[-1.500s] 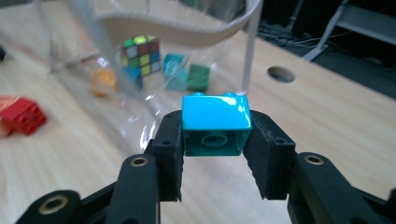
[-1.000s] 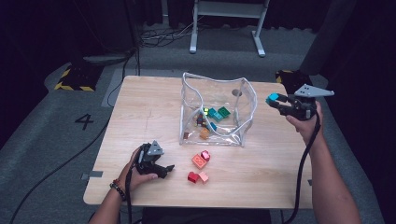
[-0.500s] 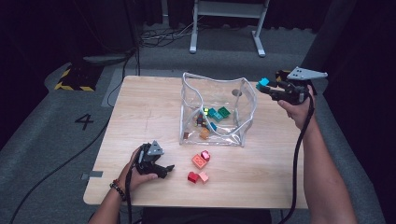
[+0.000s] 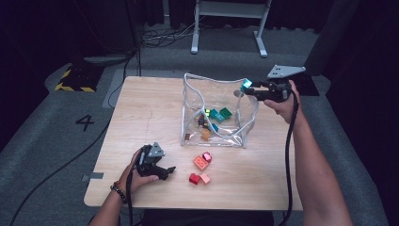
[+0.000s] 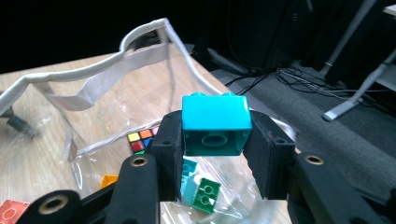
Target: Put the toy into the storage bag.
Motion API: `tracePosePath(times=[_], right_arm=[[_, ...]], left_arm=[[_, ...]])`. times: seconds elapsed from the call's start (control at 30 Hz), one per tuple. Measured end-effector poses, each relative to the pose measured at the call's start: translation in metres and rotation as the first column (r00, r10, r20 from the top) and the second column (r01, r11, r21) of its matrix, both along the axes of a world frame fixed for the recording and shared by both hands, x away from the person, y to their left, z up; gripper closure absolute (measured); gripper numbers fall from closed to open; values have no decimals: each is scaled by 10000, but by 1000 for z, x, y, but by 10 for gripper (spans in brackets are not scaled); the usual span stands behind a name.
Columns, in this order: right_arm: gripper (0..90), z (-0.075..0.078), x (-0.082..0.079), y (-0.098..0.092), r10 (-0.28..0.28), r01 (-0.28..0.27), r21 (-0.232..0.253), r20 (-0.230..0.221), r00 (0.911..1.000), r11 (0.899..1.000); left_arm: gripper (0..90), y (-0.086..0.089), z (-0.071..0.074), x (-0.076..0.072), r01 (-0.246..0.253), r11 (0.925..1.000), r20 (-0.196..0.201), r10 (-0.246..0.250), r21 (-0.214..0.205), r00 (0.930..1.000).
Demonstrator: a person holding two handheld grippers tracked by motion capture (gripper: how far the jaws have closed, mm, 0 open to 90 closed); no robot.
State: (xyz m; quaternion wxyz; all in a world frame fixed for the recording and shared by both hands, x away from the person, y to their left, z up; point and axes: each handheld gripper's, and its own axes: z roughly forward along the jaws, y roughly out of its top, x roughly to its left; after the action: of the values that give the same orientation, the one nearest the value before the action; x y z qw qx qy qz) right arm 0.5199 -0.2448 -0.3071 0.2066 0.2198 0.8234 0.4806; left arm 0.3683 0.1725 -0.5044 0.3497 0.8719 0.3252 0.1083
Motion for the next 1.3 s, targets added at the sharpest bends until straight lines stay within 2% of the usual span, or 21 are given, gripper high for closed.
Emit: tracePosePath(times=[0.13, 0.23, 0.33, 0.53, 0.67, 0.77, 0.8, 0.83, 0.87, 0.93, 1.0, 1.03, 1.1, 1.13, 1.17, 1.3], right_arm=[[591, -3, 2, 18, 480, -477, -454, 67, 9988, 9978], [591, -5, 4, 31, 783, -785, -893, -52, 9969, 9929], [591, -8, 6, 45, 1049, -1077, -1456, -266, 9941, 9835], [591, -15, 14, 66, 1123, -1282, -2347, -798, 9905, 9636], [591, -18, 18, 78, 980, -1346, -3257, -1265, 9871, 9358], [590, -19, 22, 85, 1033, -1561, -4263, -1445, 9841, 8910], [591, -20, 22, 87, 902, -1529, -4509, -1575, 9834, 8794], [590, -22, 22, 88, 954, -1636, -4767, -1640, 9818, 8637], [590, -22, 22, 88, 889, -1654, -4919, -1752, 9805, 8548], [591, -25, 23, 87, 866, -1753, -5030, -1947, 9770, 8463], [590, -27, 23, 84, 688, -1723, -5390, -2067, 9760, 8245], [590, -28, 24, 82, 587, -1667, -5509, -2083, 9763, 8178], [590, -28, 24, 74, 423, -1580, -5604, -2138, 9760, 8130], [590, -26, 25, 70, 394, -1568, -5604, -2158, 9756, 8132], [591, -26, 24, 65, 299, -1493, -5548, -2184, 9754, 8185], [590, -25, 24, 53, 43, -1334, -5719, -2214, 9752, 8094]], left_arm=[[139, 0, 0, 0, 40, 10000, -28, -40, 6, 10000], [139, 0, 0, 0, 38, 10000, -29, -38, 4, 10000], [139, 0, 0, 0, 41, 10000, -28, -41, 6, 10000], [139, 0, 0, 0, 39, 10000, -30, -39, 2, 10000], [139, 0, 0, 0, 41, 10000, -29, -41, 7, 10000], [139, 0, 0, 0, 13, 10000, -32, -13, -35, 10000], [139, 0, 0, 0, 12, 10000, -32, -12, -38, 10000], [139, 0, 0, 0, 30, 10000, -31, -31, -14, 10000], [139, 0, 0, 0, 27, 10000, -32, -27, -15, 10000], [139, 0, 0, 0, 29, 10000, -31, -29, -14, 10000], [139, 0, 0, 0, 26, 10000, -31, -26, -16, 10000], [139, 0, 0, 0, 27, 10000, -30, -27, -17, 10000], [139, 0, 0, 0, 30, 10000, -31, -30, -16, 10000], [139, 0, 0, 0, 10, 10000, -34, -10, -39, 10000], [139, 0, 0, 0, 16, 10000, -34, -16, -34, 10000], [139, 0, 0, 0, 12, 10000, -34, -12, -38, 10000]])
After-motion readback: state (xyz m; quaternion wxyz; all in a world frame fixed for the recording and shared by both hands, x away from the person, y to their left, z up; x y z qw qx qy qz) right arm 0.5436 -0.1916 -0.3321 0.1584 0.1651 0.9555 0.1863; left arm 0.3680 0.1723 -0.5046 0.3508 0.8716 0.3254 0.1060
